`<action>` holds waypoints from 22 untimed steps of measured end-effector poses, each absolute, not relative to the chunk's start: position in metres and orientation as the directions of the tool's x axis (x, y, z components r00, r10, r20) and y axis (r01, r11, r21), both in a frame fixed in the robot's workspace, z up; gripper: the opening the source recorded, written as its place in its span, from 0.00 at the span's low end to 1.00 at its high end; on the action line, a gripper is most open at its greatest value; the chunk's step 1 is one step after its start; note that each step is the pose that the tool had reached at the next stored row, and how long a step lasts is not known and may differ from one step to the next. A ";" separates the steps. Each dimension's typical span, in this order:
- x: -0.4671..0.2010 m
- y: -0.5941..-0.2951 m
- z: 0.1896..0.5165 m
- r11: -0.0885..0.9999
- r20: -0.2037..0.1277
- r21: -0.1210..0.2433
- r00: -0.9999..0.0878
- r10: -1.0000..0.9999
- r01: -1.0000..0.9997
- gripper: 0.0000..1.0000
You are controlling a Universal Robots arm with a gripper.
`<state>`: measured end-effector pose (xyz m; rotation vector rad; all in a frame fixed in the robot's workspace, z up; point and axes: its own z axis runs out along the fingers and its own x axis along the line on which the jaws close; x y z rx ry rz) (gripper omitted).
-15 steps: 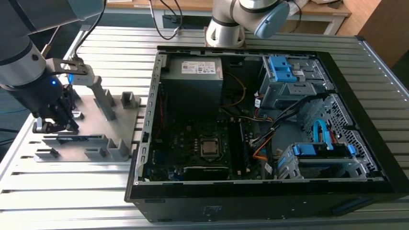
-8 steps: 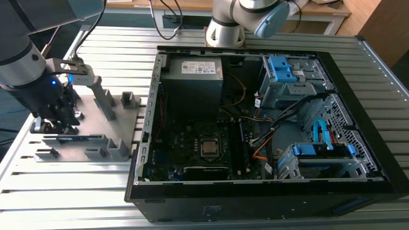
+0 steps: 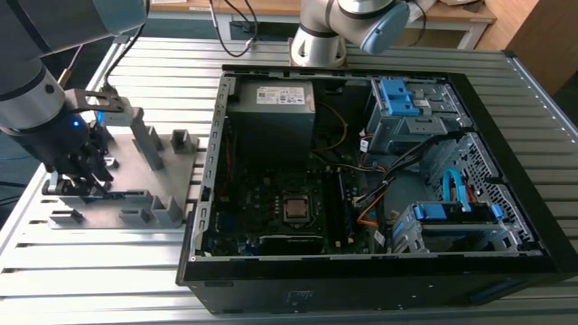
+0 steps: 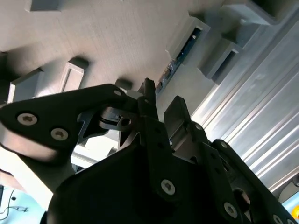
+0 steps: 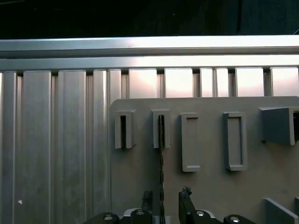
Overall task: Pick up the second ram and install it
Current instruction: 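Pick up the second ram and move it above second insertion slot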
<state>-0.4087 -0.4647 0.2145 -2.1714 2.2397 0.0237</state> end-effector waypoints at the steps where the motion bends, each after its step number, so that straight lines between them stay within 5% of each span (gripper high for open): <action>1: -0.409 -0.465 0.212 0.027 -0.027 -0.005 -0.027 -0.999 -1.000 0.35; 22: -0.408 -0.465 0.188 0.013 -0.027 -0.004 -0.013 -1.000 -1.000 0.35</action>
